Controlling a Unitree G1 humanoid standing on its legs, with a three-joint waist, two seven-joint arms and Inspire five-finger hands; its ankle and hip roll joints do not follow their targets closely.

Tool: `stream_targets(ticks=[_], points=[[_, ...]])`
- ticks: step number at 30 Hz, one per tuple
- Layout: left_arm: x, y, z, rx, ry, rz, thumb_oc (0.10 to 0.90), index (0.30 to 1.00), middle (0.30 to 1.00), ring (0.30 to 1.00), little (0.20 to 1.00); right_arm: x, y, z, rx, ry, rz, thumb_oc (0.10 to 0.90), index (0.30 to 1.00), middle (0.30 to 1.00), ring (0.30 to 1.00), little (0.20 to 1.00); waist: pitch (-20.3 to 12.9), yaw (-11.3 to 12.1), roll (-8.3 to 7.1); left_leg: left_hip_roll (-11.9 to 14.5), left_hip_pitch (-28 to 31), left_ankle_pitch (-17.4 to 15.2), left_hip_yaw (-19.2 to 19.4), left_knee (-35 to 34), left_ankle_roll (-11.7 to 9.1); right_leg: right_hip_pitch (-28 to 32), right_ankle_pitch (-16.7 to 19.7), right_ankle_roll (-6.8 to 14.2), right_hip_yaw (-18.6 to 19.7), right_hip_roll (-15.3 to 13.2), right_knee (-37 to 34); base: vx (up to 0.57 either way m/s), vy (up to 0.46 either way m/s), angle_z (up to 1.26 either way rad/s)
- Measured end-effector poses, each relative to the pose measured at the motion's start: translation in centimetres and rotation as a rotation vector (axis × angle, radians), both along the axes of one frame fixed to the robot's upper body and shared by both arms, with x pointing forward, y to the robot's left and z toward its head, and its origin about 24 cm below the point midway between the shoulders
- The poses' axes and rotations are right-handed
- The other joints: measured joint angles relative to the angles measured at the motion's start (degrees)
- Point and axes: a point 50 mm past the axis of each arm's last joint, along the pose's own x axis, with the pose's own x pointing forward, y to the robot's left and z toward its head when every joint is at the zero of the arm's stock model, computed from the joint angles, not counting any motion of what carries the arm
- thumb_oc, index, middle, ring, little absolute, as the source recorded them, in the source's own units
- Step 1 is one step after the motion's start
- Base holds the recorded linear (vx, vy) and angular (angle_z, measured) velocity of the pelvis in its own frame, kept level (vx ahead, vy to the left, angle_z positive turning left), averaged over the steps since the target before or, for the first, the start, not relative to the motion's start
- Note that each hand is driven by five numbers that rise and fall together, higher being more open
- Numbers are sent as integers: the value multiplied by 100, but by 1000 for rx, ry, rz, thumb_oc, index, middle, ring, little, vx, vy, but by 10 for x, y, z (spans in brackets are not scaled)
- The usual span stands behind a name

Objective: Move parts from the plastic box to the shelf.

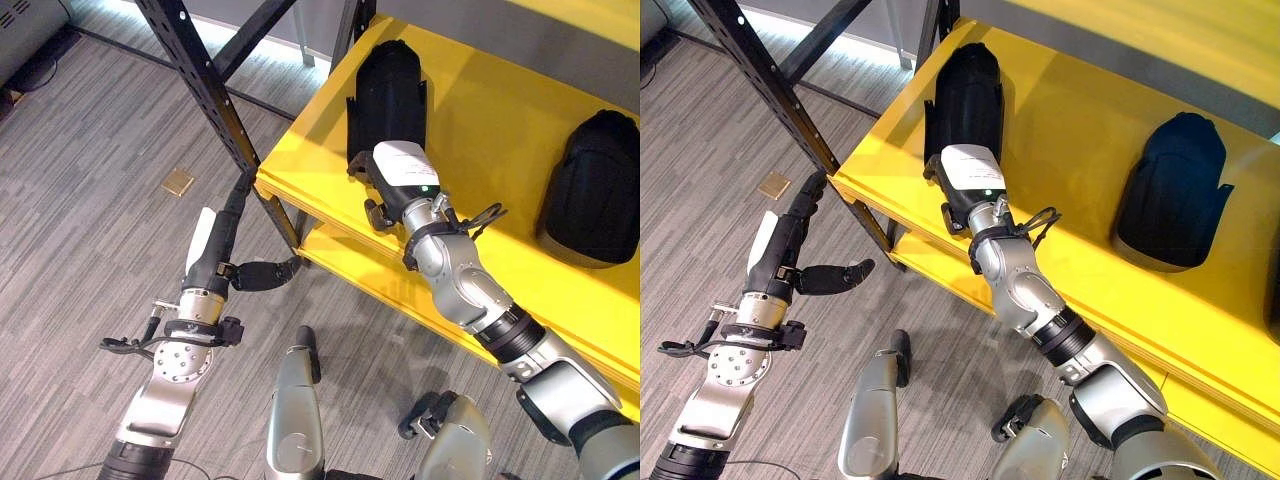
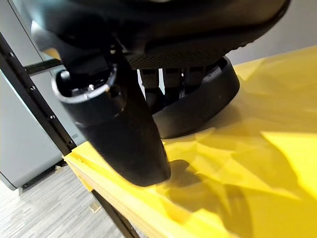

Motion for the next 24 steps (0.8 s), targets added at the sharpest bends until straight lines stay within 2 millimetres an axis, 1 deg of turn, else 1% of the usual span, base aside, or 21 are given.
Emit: stream_targets(ticks=[5, 9, 17, 21, 24], points=[[1, -1, 1, 0, -6, -3, 900, 1000, 1000, 1000, 1000, 2, 0, -3, 26, 6, -14, 400, 300, 300, 300, 300, 0, 55, -1, 1, 1, 0, 2, 1, 0, 1, 1, 1, 0, 0, -2, 0, 0, 0], [1, -1, 2, 0, -7, -5, 900, 1000, 1000, 1000, 1000, 2, 4, -6, 88, 19, -2, 400, 300, 300, 300, 300, 0, 84, -1, -1, -1, 0, -1, 1, 0, 3, 1, 0, 0, -3, -2, 0, 0, 0], [2, -12, -3, 3, 10, -47, 900, 1000, 1000, 1000, 1000, 2, 4, -9, 178, 34, -10, 400, 300, 300, 300, 300, -1, 72, -1, 8, 0, 0, 4, 2, 1, 2, 0, -1, -1, 4, -4, 0, 0, 0], [3, -13, 0, 3, -5, -46, 900, 1000, 1000, 1000, 1000, 2, 3, -12, 215, 34, -16, 400, 300, 300, 300, 300, -1, 45, -1, 11, -4, 0, 4, 15, 1, 0, 2, 0, 3, 3, -7, -3, 8, 0], [5, -15, 4, 5, -22, -47, 900, 1000, 1000, 1000, 1000, 1, 3, -16, 277, 32, -23, 400, 300, 300, 300, 300, -1, 18, -1, 13, -2, -1, 3, 12, 1, 2, 2, 0, 5, 6, -6, 1, 10, 0]])
